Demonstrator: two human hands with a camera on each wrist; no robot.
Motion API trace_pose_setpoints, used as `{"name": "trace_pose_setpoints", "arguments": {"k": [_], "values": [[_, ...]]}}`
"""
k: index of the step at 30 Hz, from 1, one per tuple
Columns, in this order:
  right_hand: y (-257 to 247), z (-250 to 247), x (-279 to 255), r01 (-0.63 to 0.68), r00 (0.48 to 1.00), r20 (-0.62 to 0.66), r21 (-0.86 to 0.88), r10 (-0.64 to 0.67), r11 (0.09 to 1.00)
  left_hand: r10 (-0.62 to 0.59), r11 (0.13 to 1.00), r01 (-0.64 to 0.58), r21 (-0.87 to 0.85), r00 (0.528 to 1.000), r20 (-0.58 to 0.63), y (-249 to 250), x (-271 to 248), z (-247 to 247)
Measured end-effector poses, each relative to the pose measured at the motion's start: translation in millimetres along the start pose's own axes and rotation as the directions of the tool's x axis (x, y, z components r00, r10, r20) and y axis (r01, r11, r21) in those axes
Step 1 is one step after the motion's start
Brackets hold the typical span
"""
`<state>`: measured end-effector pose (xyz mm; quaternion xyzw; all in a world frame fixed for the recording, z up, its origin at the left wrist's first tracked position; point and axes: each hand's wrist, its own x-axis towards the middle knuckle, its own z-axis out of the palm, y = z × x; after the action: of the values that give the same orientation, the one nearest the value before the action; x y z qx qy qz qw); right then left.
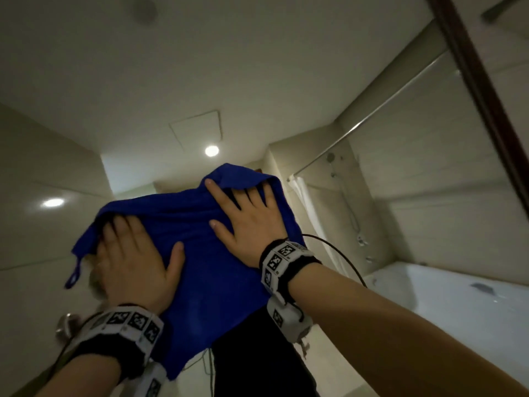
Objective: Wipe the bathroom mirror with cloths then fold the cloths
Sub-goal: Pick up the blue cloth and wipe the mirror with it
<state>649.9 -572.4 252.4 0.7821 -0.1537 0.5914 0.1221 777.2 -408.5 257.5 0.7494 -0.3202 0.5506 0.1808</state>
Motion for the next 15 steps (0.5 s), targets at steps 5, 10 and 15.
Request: {"name": "trace_pose_setpoints", "arguments": {"k": [5, 10, 15], "values": [[117, -28, -31, -0.112, 0.993, -0.039, -0.005, 0.112, 0.994, 0.121, 0.992, -0.122, -0.018, 0.992, -0.015, 125, 16, 11], [221, -55, -43, -0.151, 0.984, -0.095, -0.008, 0.149, 0.989, 0.229, 0.973, -0.230, -0.006, 0.973, -0.030, 251, 33, 16], [329, -85, -45, -0.217, 0.968, -0.139, -0.038, 0.210, 0.975, 0.340, 0.939, -0.340, -0.043, 0.940, -0.015, 393, 50, 19]]}}
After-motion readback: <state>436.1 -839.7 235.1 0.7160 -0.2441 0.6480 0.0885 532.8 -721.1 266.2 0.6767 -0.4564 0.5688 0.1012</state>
